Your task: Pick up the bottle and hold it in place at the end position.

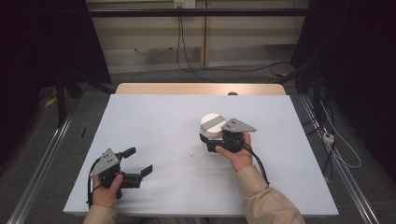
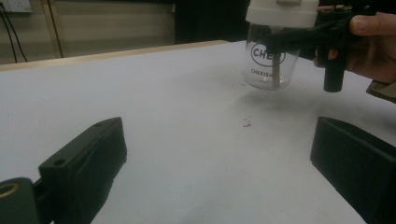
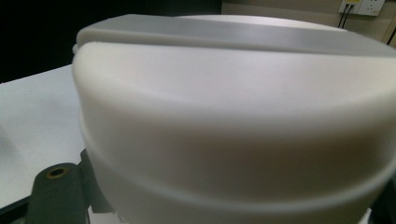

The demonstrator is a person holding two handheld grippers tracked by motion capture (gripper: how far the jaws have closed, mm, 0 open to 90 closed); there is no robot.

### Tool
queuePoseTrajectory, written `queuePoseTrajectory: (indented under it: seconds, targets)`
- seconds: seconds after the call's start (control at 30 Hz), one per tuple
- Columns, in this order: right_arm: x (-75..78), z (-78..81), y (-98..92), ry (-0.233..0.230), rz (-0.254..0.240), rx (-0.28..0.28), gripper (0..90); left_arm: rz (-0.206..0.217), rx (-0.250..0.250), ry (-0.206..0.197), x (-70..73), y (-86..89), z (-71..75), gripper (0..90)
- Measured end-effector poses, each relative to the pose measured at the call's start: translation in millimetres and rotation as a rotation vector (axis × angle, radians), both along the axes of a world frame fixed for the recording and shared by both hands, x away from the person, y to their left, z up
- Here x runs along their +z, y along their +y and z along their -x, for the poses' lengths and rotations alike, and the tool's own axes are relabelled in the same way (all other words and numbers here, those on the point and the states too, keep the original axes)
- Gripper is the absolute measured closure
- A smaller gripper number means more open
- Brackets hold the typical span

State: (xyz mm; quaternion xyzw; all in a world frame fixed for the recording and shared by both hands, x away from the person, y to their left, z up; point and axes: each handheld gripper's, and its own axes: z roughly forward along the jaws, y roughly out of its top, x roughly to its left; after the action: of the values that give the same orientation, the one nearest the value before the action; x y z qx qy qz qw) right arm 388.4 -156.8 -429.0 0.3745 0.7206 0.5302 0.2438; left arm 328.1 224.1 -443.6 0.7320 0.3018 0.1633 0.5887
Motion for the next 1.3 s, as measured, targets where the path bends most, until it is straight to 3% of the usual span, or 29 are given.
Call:
queuePoseTrajectory:
  seconds: [1.3]
  targets:
    - [-2.3,-35.3,21.8,0.001,0.041,-0.032,18.3,0.003,0.005,0.002,-0.3,3.1,-1.4,3.4]
